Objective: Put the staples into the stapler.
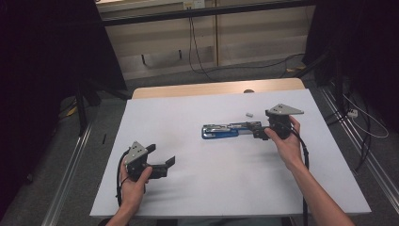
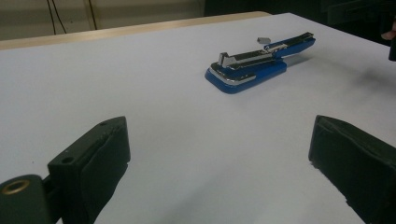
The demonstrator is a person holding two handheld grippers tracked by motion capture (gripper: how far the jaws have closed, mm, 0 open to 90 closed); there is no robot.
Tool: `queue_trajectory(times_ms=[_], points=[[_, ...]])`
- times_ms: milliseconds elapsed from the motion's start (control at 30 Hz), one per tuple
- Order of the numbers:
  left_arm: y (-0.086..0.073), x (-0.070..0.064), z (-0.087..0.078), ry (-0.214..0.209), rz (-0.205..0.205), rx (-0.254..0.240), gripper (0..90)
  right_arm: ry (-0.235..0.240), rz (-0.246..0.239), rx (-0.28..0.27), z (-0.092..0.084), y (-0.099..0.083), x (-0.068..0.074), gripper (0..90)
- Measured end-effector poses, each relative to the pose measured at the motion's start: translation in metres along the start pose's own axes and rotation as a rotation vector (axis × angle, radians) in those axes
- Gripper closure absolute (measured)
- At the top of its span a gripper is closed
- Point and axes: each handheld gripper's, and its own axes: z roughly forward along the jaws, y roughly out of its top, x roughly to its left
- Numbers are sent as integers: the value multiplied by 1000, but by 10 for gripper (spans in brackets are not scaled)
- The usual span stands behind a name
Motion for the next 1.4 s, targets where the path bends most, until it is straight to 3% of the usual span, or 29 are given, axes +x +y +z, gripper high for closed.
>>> queue_trajectory(times_ms=[233,367,567,633,767,867,933,1000,1067,1267,1400], points=[[-4,-5,-10,-12,9,0,56,13,18,53,9,2,-7,82],[-3,-5,-6,3,12,0,56,3,-18,59,15,12,-10,84],[-5,-3,-4,-4,2,19,56,30,-23,100,32,24,-17,77],[-5,-2,-4,-4,4,22,56,63,-6,110,36,28,-19,75],[-7,-3,-6,-16,-29,36,56,94,13,142,45,34,-23,91],[-8,-4,-6,-3,-13,38,56,81,0,162,51,37,-28,92],[-8,-2,-7,4,-22,35,56,93,-3,202,55,39,-31,81],[-7,-1,-8,6,-21,35,56,94,-38,222,57,40,-33,76],[-6,-1,-9,0,-18,30,56,109,-33,232,59,41,-35,57],[-6,-4,-10,1,-11,24,56,121,-35,278,64,44,-38,121],[-6,-5,-7,-4,-4,35,56,143,-38,295,70,44,-42,242]])
